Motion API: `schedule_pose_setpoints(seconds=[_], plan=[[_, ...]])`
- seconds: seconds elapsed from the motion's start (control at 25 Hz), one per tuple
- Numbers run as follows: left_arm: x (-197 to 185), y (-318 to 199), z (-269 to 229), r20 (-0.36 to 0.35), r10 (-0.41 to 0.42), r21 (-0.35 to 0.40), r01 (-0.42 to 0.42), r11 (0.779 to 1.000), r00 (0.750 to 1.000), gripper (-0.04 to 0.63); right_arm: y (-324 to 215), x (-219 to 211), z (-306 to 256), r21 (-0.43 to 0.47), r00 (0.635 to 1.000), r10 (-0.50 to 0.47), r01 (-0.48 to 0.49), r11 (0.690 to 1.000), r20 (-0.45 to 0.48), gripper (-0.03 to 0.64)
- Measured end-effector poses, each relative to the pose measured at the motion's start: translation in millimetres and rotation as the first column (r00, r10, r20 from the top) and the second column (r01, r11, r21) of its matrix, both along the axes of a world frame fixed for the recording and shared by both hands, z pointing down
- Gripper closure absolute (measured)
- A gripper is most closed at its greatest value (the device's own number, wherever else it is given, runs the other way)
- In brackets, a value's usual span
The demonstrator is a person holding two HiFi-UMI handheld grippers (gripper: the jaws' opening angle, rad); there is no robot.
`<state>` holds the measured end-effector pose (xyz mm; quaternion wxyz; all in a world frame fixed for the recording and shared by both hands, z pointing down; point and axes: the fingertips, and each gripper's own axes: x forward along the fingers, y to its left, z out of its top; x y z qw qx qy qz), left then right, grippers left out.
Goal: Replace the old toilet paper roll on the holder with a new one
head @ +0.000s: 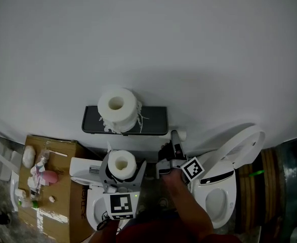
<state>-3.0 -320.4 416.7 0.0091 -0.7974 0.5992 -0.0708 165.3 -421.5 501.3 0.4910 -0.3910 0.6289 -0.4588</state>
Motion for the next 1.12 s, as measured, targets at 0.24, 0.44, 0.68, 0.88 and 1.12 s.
schedule_pose_setpoints(seconds=[0.24, 0.44, 0.68, 0.88, 1.12], plan=[[14.5, -3.4, 1.0, 0.013, 0.037, 0.002, -0.037, 0.999, 0.999, 0.15, 9.5, 37.1, 0.5, 0.005, 0.997, 0.067, -0.067, 0.998, -0.033, 0.417], [26.6, -8.0, -3.4, -0.011, 0.06, 0.012, -0.06, 0.998, 0.998, 0.15, 21.7, 39.8, -21.0, 0.058, 0.941, 0.072, -0.056, 0.997, -0.33, 0.42], [34.6, -7.9, 4.0, -0.015, 0.073, -0.004, -0.073, 0.997, 0.997, 0.15, 42.0, 24.9, -40.6, 0.099, 0.507, 0.114, -0.056, 0.993, -0.854, 0.42], [37.6, -8.5, 8.2, -0.004, 0.077, -0.007, -0.077, 0.997, 0.997, 0.15, 51.9, 24.4, -30.0, 0.053, -0.021, 0.05, -0.156, 0.986, -0.999, 0.422], [44.4, -7.9, 11.7, -0.008, 0.085, -0.009, -0.085, 0.996, 0.996, 0.15, 59.5, 21.7, -21.8, 0.023, -0.055, 0.015, -0.142, 0.99, -0.998, 0.422]])
